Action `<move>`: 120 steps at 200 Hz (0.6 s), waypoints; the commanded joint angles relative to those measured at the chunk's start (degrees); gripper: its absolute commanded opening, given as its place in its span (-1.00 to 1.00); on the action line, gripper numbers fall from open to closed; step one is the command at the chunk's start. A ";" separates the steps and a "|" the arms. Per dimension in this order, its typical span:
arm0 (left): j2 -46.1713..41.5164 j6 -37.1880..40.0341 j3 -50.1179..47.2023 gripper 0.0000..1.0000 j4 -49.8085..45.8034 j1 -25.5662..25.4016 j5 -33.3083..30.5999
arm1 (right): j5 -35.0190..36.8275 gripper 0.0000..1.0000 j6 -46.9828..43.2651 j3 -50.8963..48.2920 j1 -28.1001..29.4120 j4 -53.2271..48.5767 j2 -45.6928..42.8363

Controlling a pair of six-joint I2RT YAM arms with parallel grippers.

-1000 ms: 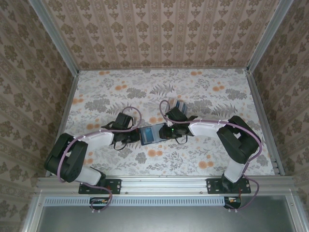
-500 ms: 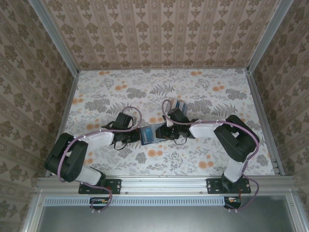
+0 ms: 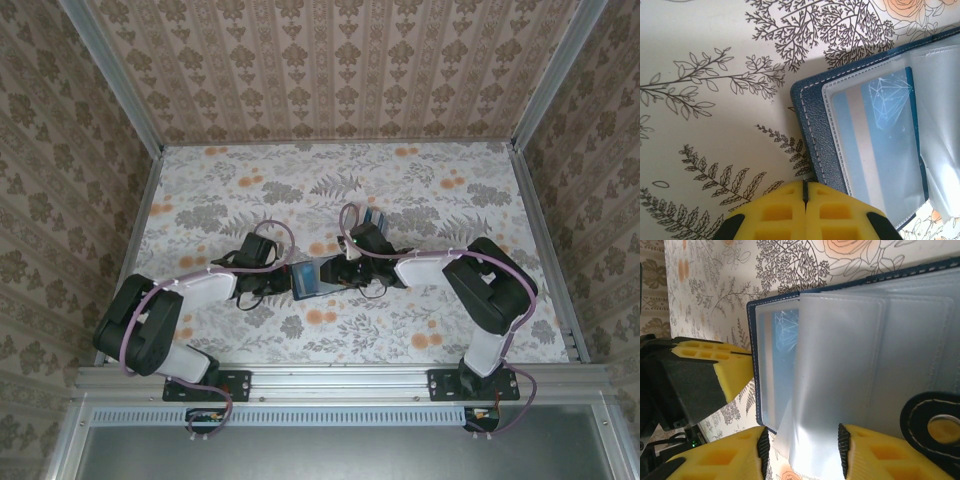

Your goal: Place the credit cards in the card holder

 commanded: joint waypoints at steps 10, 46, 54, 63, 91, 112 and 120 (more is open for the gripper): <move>0.48 1.30 0.10 -1.00 -0.26 -0.53 0.91 | -1.09 -0.06 0.85 -0.64 -0.48 1.39 -0.87; 0.37 1.24 -0.37 -1.00 0.32 -0.51 0.84 | -3.31 -0.08 1.99 -0.08 -0.48 4.04 0.09; 0.25 1.11 -0.42 -1.00 0.33 -0.52 0.99 | -3.59 -0.08 2.62 0.12 -0.48 4.74 0.29; 0.12 0.87 -0.68 -1.00 0.81 -0.53 1.06 | -3.87 -0.08 3.06 0.38 -0.39 5.50 0.52; 0.12 0.93 -0.89 -1.00 0.91 -0.53 0.95 | -4.42 -0.09 3.96 2.17 -0.03 7.07 2.65; -0.23 0.76 -1.14 -1.00 1.13 -0.53 1.12 | -3.95 -0.10 3.65 2.91 -0.08 6.10 1.76; -0.43 0.83 -1.17 -1.00 1.04 -0.51 1.04 | -2.17 -0.10 1.47 3.52 -0.21 2.51 0.32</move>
